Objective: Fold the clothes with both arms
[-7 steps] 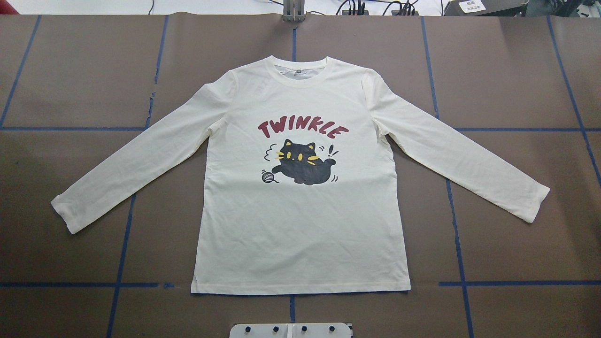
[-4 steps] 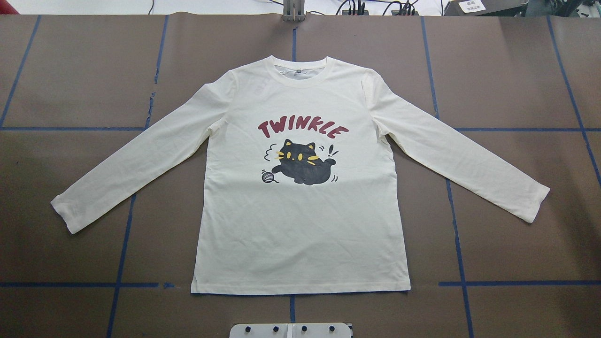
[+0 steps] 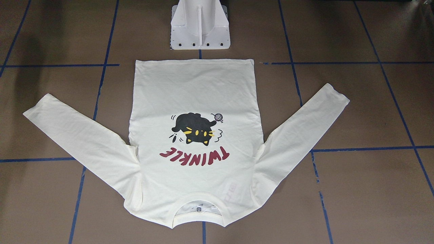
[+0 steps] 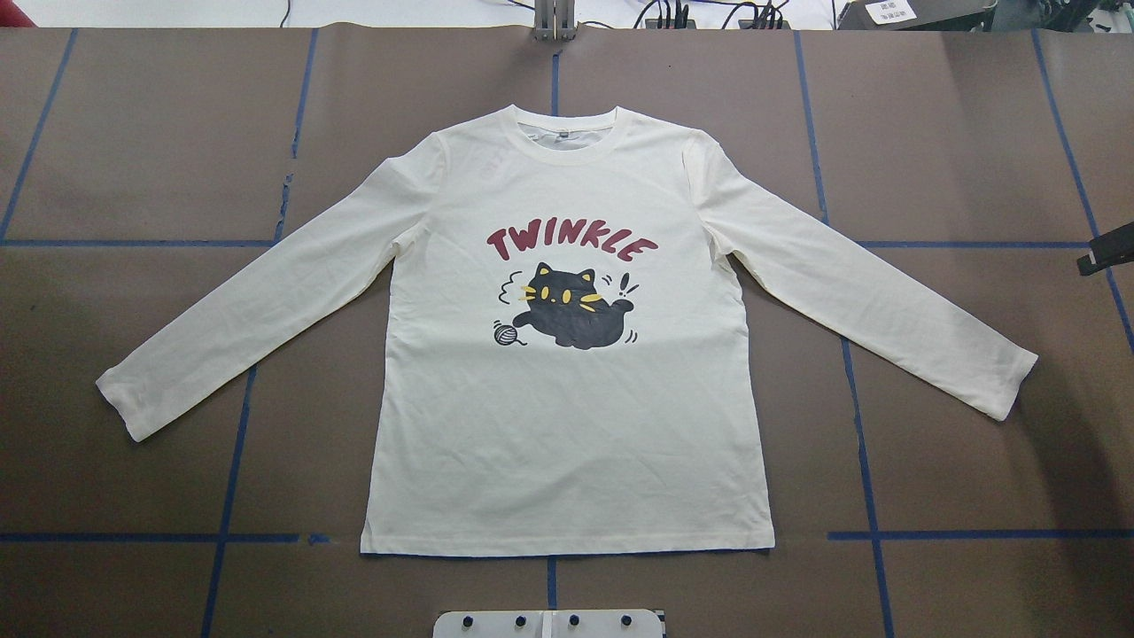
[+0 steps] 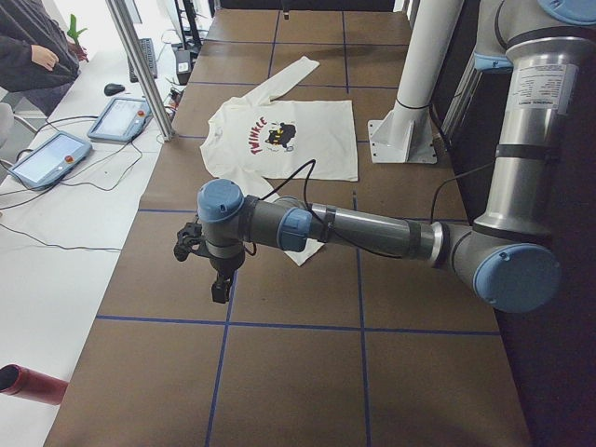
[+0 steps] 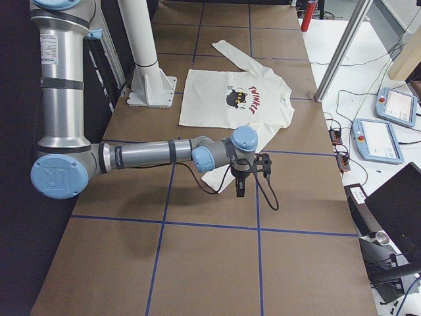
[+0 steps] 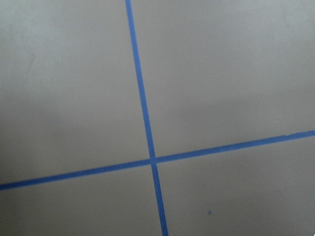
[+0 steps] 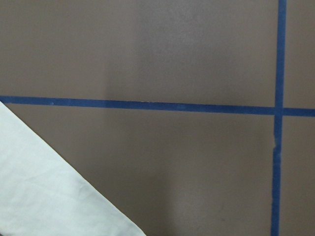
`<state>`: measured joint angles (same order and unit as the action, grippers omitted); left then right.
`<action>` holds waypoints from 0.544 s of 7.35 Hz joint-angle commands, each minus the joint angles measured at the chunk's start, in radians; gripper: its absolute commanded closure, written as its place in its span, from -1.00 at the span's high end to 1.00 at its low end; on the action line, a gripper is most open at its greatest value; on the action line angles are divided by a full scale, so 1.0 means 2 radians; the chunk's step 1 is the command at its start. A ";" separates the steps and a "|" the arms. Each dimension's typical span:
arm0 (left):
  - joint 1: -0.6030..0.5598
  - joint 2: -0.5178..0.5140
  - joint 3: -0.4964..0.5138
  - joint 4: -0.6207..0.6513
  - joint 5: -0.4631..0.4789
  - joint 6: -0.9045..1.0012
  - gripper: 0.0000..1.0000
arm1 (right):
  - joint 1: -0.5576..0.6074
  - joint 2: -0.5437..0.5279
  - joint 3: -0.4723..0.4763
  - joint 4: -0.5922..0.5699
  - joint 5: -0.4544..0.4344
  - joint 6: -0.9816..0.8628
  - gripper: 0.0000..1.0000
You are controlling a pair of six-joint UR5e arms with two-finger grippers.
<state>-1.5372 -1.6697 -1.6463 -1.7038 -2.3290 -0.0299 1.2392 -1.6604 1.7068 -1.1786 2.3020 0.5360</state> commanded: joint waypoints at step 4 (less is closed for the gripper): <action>0.001 -0.002 0.000 -0.018 -0.017 -0.013 1.00 | -0.155 -0.034 0.000 0.108 -0.094 0.138 1.00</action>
<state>-1.5360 -1.6743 -1.6450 -1.7334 -2.3599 -0.0546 0.9485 -1.7248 1.7094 -0.9662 2.1207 0.8031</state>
